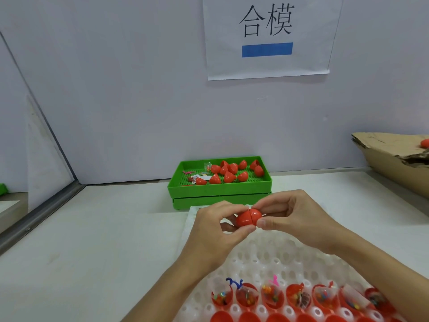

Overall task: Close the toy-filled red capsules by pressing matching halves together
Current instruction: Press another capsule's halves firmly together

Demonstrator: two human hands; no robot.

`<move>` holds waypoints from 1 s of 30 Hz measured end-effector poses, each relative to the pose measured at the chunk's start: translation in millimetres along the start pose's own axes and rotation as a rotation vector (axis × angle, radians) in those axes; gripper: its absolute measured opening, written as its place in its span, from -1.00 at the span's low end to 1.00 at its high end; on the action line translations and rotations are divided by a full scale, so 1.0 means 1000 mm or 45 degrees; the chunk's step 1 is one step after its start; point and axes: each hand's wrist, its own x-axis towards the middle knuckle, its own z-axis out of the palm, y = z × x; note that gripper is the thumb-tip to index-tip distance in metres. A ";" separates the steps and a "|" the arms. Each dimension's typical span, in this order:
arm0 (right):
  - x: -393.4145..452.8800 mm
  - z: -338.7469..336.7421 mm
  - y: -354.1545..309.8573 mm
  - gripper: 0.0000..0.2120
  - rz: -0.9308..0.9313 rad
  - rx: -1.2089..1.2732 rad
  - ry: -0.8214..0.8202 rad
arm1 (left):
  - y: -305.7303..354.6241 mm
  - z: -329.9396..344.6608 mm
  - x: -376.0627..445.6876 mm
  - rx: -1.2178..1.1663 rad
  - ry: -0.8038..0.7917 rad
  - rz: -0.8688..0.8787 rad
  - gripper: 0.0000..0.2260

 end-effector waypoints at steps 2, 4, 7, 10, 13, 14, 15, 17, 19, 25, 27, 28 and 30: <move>0.000 0.000 0.001 -0.73 0.000 -0.010 -0.004 | -0.001 0.000 0.000 0.017 -0.003 0.011 -0.70; 0.000 0.000 0.002 -0.72 0.002 -0.021 -0.002 | -0.001 0.000 0.000 0.031 -0.015 0.018 -0.69; -0.001 0.000 0.002 -0.73 0.007 -0.023 0.004 | -0.001 0.000 0.000 0.025 -0.033 0.017 -0.69; 0.000 0.000 0.002 -0.73 0.016 -0.011 0.015 | -0.001 -0.001 0.000 -0.001 -0.070 0.013 -0.67; 0.000 0.001 0.002 -0.73 0.020 -0.009 0.033 | -0.002 0.000 0.000 -0.013 -0.089 0.016 -0.65; 0.000 0.001 0.002 -0.73 0.020 -0.008 0.034 | -0.002 0.000 0.000 -0.007 -0.089 0.018 -0.65; 0.000 0.001 0.001 -0.73 0.019 -0.010 0.032 | -0.002 0.000 0.000 0.001 -0.092 0.017 -0.65; -0.001 0.000 0.000 -0.73 0.013 -0.024 0.016 | -0.003 0.001 0.000 0.013 -0.111 0.008 -0.66; -0.002 0.000 0.000 -0.74 0.007 -0.044 0.000 | -0.004 0.002 0.000 0.036 -0.126 0.006 -0.68; -0.003 0.001 -0.004 -0.77 0.000 -0.062 -0.031 | -0.005 0.002 0.000 0.044 -0.151 0.002 -0.71; -0.003 0.001 -0.003 -0.76 0.005 -0.066 -0.030 | -0.004 0.002 0.000 0.033 -0.146 0.004 -0.70; -0.003 0.001 -0.003 -0.76 0.009 -0.066 -0.019 | -0.003 0.001 0.000 0.029 -0.140 0.010 -0.69; -0.002 0.001 -0.003 -0.76 0.015 -0.059 0.004 | -0.003 0.001 0.000 0.028 -0.127 0.028 -0.68</move>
